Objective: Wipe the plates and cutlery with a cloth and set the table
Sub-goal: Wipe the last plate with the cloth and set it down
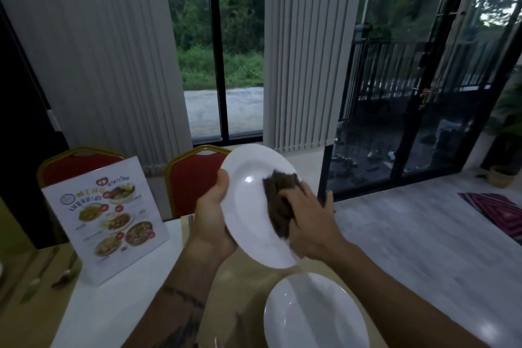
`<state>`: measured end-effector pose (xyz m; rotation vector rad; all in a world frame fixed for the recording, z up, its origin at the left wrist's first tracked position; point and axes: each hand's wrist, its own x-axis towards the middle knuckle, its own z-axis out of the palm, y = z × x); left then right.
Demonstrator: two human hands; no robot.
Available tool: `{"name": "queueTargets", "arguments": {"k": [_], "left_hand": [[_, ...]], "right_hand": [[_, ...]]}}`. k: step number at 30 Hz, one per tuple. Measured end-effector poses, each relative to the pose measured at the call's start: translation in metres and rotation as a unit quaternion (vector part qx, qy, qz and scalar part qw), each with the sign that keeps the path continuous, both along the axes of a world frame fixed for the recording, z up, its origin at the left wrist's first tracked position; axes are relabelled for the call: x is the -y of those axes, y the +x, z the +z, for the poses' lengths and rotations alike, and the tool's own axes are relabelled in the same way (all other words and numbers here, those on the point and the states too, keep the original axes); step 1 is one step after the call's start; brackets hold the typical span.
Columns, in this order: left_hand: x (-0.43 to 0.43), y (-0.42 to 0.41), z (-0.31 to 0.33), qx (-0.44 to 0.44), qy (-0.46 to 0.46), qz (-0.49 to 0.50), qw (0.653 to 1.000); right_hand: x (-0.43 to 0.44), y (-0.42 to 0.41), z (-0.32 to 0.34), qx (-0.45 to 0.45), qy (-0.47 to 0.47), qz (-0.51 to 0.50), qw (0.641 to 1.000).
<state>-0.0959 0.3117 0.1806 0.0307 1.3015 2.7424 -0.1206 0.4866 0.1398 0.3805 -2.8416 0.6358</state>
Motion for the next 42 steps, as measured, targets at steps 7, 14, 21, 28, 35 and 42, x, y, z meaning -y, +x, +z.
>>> {"name": "queueTargets", "arguments": {"k": [7, 14, 21, 28, 35, 42], "left_hand": [[0.022, -0.008, 0.013, -0.02, 0.033, -0.04, 0.998], [0.087, 0.007, 0.025, -0.039, 0.01, -0.034, 0.999], [0.099, 0.029, 0.041, -0.101, 0.008, -0.062, 0.993], [0.098, 0.028, 0.023, -0.072, 0.099, 0.061, 0.991], [0.141, 0.002, 0.024, -0.006, -0.082, -0.008, 0.997], [0.119, -0.007, 0.012, 0.038, -0.13, -0.01, 0.991]], "right_hand": [[0.089, 0.018, 0.013, -0.05, -0.222, 0.106, 0.968], [0.073, 0.026, -0.021, -0.065, -0.047, 0.066, 0.995], [0.085, 0.011, 0.009, -0.036, -0.391, -0.095, 0.915], [0.103, 0.019, 0.03, 0.215, -0.74, -0.068, 0.633], [0.072, 0.018, 0.029, 0.123, -0.537, -0.1, 0.829], [0.078, 0.007, 0.041, -0.043, -0.325, -0.184, 0.927]]}}
